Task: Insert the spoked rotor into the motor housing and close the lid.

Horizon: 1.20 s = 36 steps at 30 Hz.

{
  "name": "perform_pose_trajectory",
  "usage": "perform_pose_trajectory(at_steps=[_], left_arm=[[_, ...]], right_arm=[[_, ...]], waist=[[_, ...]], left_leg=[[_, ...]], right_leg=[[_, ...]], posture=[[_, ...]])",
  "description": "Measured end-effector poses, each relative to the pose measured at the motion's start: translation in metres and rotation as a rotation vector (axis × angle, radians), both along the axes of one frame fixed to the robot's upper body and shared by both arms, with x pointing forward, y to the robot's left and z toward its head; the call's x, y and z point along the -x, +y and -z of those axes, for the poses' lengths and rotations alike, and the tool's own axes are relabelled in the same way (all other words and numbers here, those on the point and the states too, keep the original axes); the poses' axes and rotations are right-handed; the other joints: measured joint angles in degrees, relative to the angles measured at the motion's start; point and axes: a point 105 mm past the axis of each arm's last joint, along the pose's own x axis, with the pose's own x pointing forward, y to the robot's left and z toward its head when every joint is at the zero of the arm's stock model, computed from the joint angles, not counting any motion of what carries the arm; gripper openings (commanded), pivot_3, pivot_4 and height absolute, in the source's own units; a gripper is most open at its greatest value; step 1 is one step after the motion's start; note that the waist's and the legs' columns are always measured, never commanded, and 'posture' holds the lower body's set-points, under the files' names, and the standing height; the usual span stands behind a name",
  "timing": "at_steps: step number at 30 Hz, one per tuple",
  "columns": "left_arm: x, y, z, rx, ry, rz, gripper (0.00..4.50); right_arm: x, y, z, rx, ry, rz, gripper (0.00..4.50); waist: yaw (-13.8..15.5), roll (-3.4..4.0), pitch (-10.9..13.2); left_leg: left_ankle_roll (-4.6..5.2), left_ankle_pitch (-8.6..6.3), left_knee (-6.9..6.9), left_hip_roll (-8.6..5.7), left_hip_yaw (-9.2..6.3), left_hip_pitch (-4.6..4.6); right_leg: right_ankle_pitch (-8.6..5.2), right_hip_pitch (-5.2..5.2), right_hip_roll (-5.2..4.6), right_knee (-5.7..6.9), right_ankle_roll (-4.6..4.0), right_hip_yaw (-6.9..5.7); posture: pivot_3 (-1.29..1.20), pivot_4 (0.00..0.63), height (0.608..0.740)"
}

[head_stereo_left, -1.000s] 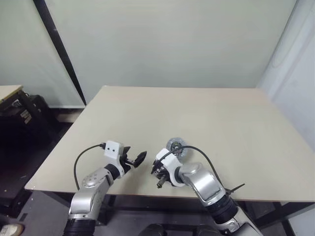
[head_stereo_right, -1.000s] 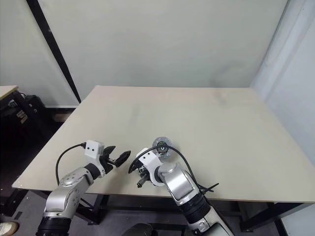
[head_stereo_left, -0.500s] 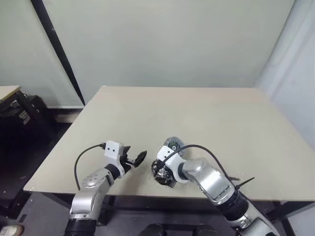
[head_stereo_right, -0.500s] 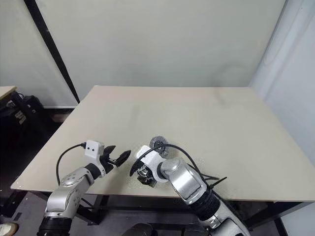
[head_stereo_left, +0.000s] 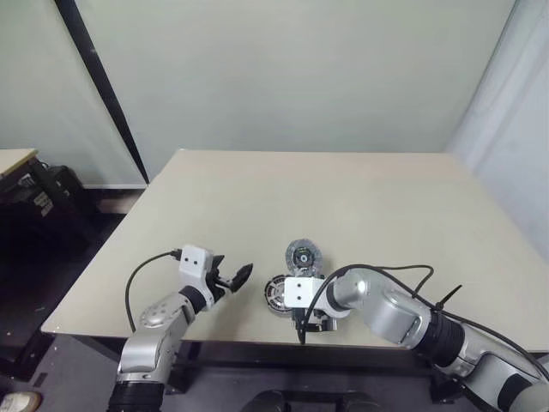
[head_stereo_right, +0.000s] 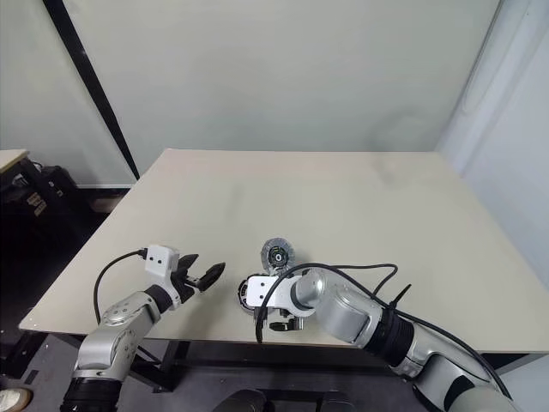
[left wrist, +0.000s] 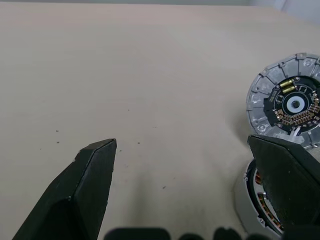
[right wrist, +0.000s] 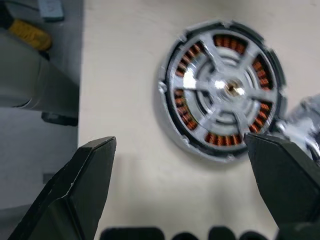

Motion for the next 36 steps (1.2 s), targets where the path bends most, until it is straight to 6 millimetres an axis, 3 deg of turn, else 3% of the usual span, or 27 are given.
perform_pose_trajectory(at_steps=[6, 9, 20, 26, 36], left_arm=[[0.002, 0.003, 0.003, -0.006, 0.013, -0.004, 4.5], [0.003, 0.004, 0.003, -0.009, 0.017, -0.006, 4.5], [0.003, 0.006, 0.004, -0.017, 0.024, -0.009, 4.5], [0.003, 0.006, 0.002, -0.019, 0.021, -0.009, 4.5], [0.003, 0.007, 0.002, -0.02, 0.021, -0.012, 4.5]], right_arm=[[-0.001, 0.007, 0.004, -0.001, -0.013, -0.023, 4.46], [-0.002, 0.009, 0.006, 0.001, -0.01, -0.027, 3.89], [-0.004, 0.014, 0.015, 0.002, -0.014, -0.035, 0.18], [-0.002, 0.019, 0.018, -0.022, 0.01, -0.015, 0.09], [-0.002, 0.026, 0.009, -0.157, 0.257, 0.313, 0.09]], waist=[[0.01, 0.0, 0.0], [0.02, 0.0, 0.0], [-0.01, -0.01, -0.01], [0.01, 0.0, 0.0], [0.01, 0.0, 0.0]], left_leg=[[0.0, 0.0, 0.02, 0.0, 0.0, 0.03], [0.0, 0.0, 0.02, 0.0, 0.0, 0.03], [-0.01, 0.0, 0.01, 0.04, 0.02, 0.1], [-0.02, 0.02, 0.04, 0.07, 0.04, 0.1], [-0.09, -0.04, 0.0, 0.08, 0.01, 0.06]], right_leg=[[0.0, 0.02, 0.01, 0.01, 0.0, 0.0], [0.0, 0.02, 0.02, 0.01, 0.0, 0.0], [0.0, 0.04, 0.04, 0.04, 0.0, 0.0], [0.0, 0.04, 0.06, 0.06, -0.01, 0.0], [0.06, -0.05, 0.1, 0.1, -0.09, 0.0]], posture=[[0.0, 0.0, 0.74], [0.0, 0.0, 0.74], [0.0, 0.0, 0.74], [0.0, 0.0, 0.74], [0.0, 0.0, 0.74]])
